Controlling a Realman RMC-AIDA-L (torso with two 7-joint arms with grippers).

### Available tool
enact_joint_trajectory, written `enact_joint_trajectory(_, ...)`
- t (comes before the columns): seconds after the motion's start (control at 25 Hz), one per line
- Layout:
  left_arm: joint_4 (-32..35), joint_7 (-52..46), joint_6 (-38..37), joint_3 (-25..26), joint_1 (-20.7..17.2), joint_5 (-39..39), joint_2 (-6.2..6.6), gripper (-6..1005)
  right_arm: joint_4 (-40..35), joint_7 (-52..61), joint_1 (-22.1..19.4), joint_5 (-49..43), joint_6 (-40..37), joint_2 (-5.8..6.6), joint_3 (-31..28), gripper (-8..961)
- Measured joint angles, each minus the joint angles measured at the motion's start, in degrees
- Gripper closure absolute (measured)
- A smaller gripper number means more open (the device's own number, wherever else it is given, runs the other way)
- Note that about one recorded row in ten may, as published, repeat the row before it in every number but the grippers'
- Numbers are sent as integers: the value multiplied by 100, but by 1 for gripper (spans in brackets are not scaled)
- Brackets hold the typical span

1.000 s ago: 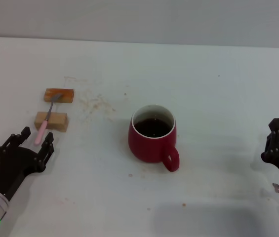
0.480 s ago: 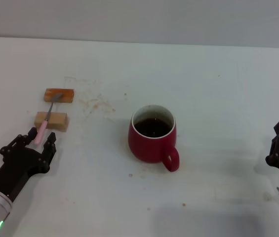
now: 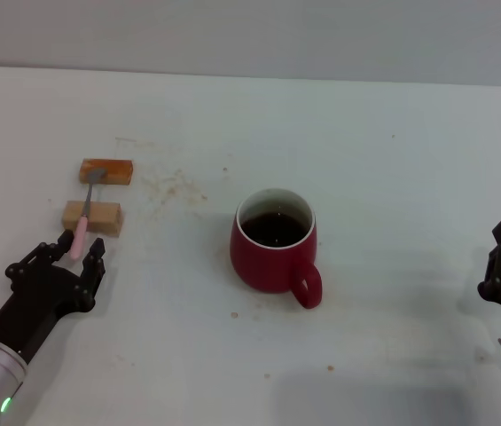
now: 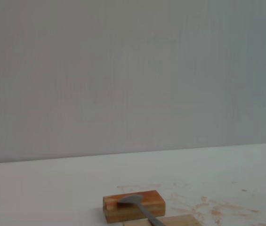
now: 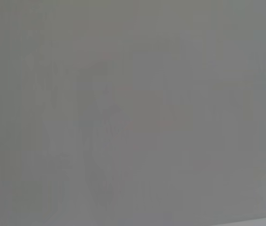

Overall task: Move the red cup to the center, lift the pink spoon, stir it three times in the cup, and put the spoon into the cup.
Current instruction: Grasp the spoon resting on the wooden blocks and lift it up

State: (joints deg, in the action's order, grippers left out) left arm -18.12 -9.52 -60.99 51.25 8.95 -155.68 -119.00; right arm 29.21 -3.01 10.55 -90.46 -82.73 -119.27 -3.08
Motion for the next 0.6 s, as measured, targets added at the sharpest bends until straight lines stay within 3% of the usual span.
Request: enact_joint_trajectory(0.6, -34, 9, 32, 10, 6, 3, 0, 605, -3, 9, -27, 3, -11, 0, 0, 952)
